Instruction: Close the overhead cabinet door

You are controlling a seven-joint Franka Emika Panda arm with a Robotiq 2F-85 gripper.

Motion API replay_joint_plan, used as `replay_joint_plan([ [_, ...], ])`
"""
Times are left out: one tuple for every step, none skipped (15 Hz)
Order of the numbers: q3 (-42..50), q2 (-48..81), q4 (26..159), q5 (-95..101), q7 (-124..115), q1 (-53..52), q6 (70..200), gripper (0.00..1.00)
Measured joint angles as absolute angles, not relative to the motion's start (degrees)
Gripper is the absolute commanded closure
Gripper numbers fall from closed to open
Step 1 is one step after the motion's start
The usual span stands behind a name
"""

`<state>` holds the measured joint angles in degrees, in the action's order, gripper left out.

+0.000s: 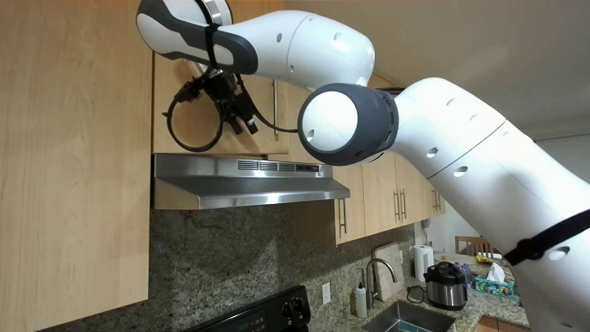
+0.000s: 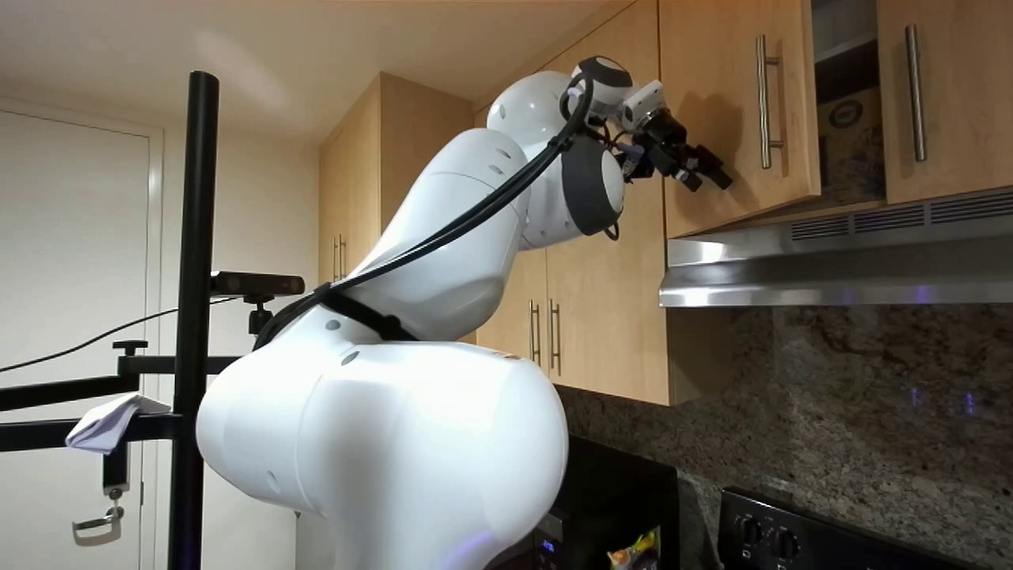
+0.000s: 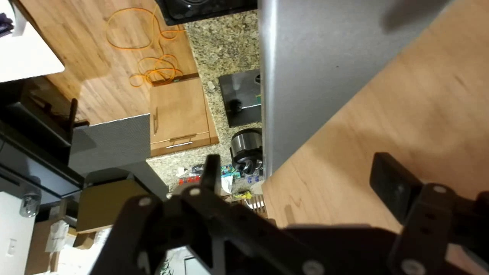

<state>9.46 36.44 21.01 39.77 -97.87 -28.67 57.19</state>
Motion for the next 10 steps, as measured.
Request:
replay_joint_plan([
  [9.6,36.5,21.0,39.8,-98.8,-28.7,58.8,0.00],
  [9.7,36.5,21.0,39.8,-99.8,-28.7,60.2,0.00],
  [9.8,36.6,21.0,39.8,-100.7,-28.6,61.4,0.00],
  [9.8,36.8,21.0,39.8,-101.5,-28.5,62.4,0.00],
  [9.9,37.0,21.0,39.8,-102.2,-28.4,63.1,0.00],
  [9.9,37.3,21.0,39.7,-102.8,-28.3,63.7,0.00],
  [9.9,37.6,21.0,39.7,-103.8,-28.2,64.3,0.00],
  [9.9,38.0,21.0,39.6,-104.6,-28.0,64.8,0.00],
  [9.9,38.2,21.0,39.5,-105.5,-27.9,65.4,0.00],
  [9.9,38.4,21.0,39.3,-106.6,-27.8,66.0,0.00],
])
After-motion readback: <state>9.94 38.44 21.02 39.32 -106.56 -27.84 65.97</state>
